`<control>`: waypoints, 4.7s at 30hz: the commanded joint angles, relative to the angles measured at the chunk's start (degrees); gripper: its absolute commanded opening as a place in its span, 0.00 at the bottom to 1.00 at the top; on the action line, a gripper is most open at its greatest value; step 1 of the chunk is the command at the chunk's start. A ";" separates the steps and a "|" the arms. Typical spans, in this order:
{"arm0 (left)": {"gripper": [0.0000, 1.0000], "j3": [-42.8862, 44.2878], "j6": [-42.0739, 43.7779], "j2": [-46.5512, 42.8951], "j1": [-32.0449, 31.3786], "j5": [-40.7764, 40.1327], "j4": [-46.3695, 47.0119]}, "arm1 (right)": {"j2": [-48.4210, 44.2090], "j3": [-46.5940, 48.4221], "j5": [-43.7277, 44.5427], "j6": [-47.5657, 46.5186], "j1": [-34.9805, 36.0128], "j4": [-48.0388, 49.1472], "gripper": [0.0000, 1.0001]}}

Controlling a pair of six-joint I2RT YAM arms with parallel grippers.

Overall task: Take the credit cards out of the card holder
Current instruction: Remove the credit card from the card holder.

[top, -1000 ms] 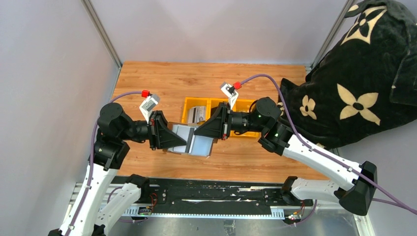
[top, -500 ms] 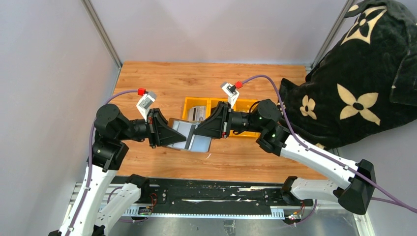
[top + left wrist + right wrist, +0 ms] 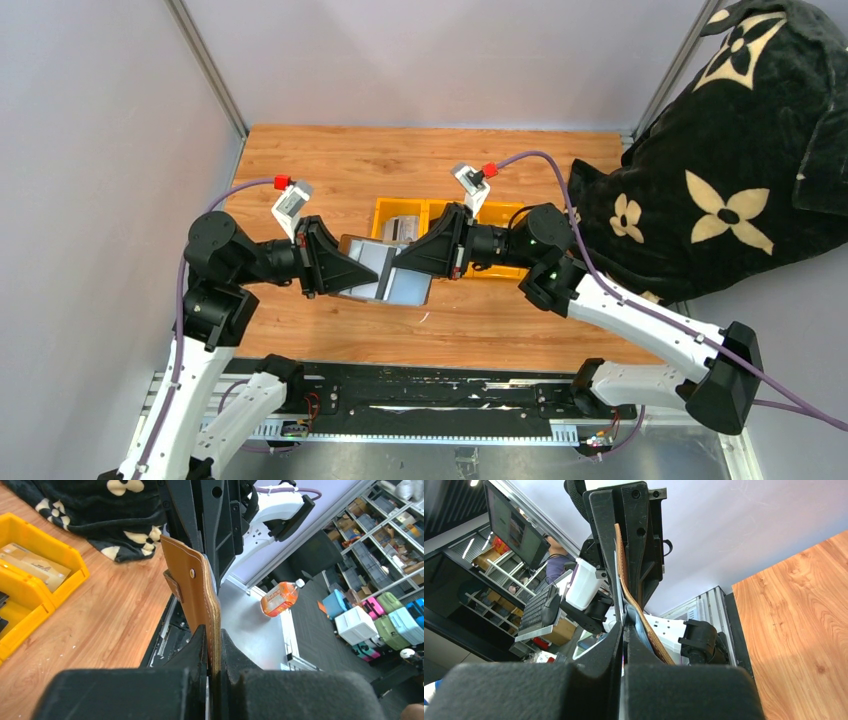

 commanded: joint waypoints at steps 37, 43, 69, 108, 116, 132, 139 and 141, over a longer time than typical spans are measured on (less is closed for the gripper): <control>0.00 1.06 -4.86 -1.41 0.30 -7.08 7.00 | -4.42 -7.35 0.20 4.78 -2.85 6.79 0.00; 0.00 1.68 -4.27 -1.78 0.62 -9.86 6.40 | -4.48 -8.33 1.66 6.24 -3.08 10.18 0.00; 0.30 -0.80 -3.68 -4.12 0.71 -8.74 4.71 | 4.37 -4.39 2.31 9.56 0.28 17.93 0.00; 0.09 -4.66 -15.18 -1.94 0.71 0.84 18.94 | -1.79 -4.72 -2.87 3.20 -2.56 1.43 0.00; 0.03 -3.98 -14.78 -2.01 1.03 0.95 18.76 | -3.77 -4.87 -3.05 1.75 -3.27 -1.72 0.00; 0.00 -2.16 -10.51 -1.32 1.59 0.27 15.27 | 0.31 -4.11 -2.76 7.25 -1.11 10.09 0.14; 0.00 -0.04 -9.03 -0.63 2.52 1.39 13.79 | -5.05 -7.79 -2.33 5.56 -4.00 5.41 0.00; 0.00 0.42 -8.95 -0.48 2.68 1.64 13.78 | -6.72 -8.33 -2.92 4.54 -5.22 3.43 0.00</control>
